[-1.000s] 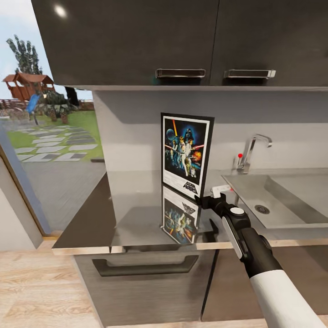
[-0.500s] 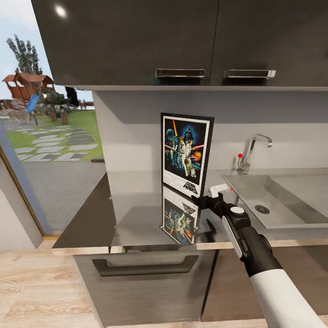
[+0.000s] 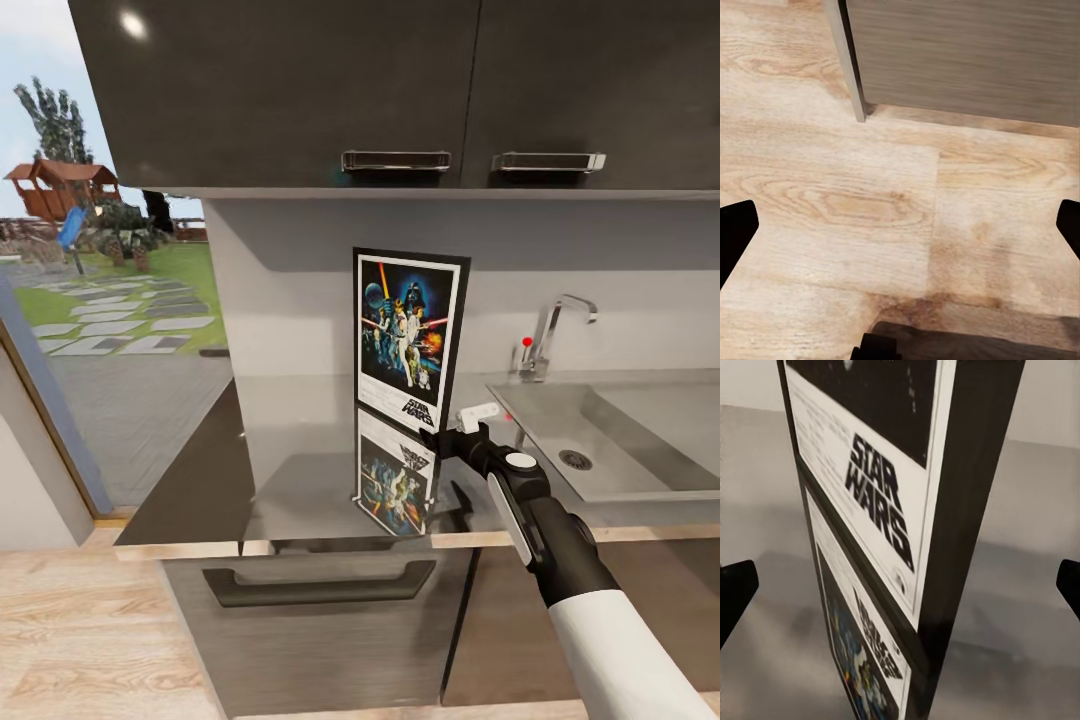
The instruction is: Pick up the poster from the kitchen countertop and hang it on one of the wall nails in the kitchen.
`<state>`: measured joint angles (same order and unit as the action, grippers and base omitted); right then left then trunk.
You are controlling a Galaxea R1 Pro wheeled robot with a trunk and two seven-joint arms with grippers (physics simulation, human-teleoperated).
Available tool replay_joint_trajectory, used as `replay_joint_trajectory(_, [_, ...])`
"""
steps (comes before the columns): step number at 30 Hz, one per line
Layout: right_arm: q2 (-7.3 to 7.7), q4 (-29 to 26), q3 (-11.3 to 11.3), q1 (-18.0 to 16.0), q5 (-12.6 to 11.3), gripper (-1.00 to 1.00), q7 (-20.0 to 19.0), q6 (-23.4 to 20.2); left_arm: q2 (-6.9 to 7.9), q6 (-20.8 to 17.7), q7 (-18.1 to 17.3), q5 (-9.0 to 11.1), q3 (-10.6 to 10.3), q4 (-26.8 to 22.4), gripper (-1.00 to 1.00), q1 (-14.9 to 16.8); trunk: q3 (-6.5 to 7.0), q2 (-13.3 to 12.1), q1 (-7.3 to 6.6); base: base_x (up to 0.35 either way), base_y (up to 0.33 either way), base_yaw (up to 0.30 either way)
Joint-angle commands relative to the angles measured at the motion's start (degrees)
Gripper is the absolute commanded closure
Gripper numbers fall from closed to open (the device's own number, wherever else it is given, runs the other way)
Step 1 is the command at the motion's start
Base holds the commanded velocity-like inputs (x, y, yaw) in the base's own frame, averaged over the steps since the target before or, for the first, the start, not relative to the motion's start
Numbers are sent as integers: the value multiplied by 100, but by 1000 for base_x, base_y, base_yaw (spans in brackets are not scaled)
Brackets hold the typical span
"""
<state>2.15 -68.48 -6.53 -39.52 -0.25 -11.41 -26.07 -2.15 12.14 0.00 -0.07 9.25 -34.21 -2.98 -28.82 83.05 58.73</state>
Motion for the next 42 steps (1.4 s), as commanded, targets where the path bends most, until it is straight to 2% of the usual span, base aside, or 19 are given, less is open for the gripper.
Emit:
replay_joint_trajectory(1, [4,-8,-6,-3,-2,-100,-9,-30,-5,7,0,-1,15,-7,-100,-1,-5,3,0,46,0,0])
replay_joint_trajectory(33, [5,-8,-6,-7,-3,-100,-19,-30,-5,7,0,-1,15,-7,-100,-1,-5,3,0,45,0,0])
replay_joint_trajectory(34, [5,-8,-6,-5,-5,100,-19,-30,-5,7,0,-1,15,-7,-100,-1,-5,3,0,4,0,0])
replay_joint_trajectory(42, [4,3,-2,-5,-10,100,-19,-26,-5,7,0,-1,15,-8,-100,-1,-5,3,0,1,0,0])
